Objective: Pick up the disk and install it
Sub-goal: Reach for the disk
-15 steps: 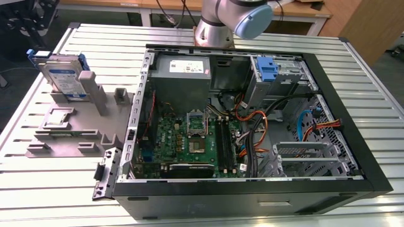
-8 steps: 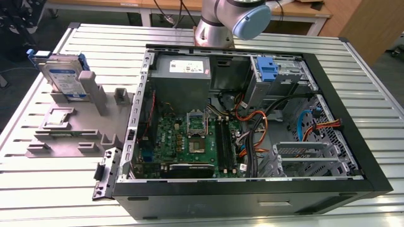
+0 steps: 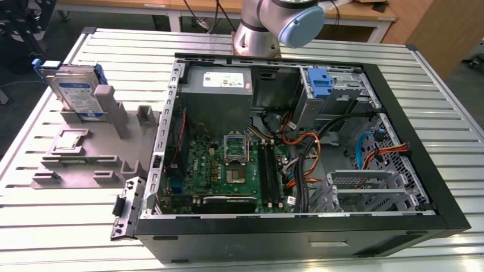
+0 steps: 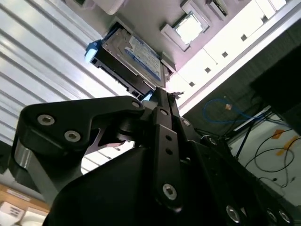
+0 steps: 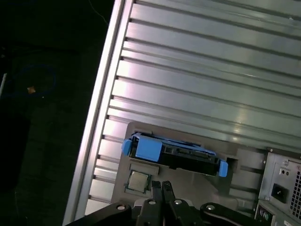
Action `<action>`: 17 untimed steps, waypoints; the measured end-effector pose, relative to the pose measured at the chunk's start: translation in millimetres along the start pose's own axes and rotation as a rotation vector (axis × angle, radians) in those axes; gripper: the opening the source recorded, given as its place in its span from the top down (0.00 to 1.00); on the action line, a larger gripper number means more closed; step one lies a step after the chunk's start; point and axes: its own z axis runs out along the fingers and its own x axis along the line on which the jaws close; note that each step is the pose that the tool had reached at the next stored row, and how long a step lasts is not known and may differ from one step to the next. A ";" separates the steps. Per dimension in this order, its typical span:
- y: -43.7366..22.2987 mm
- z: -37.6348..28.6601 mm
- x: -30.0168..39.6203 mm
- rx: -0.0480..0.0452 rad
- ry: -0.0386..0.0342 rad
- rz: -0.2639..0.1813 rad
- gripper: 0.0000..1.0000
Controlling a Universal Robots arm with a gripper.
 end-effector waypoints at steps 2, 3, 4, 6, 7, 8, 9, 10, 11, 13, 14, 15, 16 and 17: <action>0.0 0.5 0.0 -0.0003 0.0016 -0.038 0.85; 0.0 0.7 0.0 -0.0005 0.0024 -0.056 0.85; 0.0 0.9 0.0 -0.0006 0.0032 -0.074 0.85; 0.0 1.3 0.0 -0.0010 0.0047 -0.110 0.85; -0.1 1.5 0.0 -0.0011 0.0055 -0.127 0.85; -0.1 1.7 0.0 -0.0013 0.0063 -0.146 0.85; -0.1 1.9 0.0 -0.0014 0.0071 -0.165 0.85; -0.1 2.2 0.0 -0.0015 0.0078 -0.182 0.85; -0.1 2.4 0.0 -0.0017 0.0087 -0.201 0.85; -0.1 2.9 0.0 -0.0020 0.0102 -0.236 0.85; -0.1 3.1 0.0 -0.0022 0.0110 -0.254 0.85; -0.1 3.3 0.0 -0.0023 0.0118 -0.273 0.85; -0.2 3.6 0.0 -0.0024 0.0124 -0.288 0.85; -0.2 3.9 0.0 -0.0026 0.0130 -0.303 0.85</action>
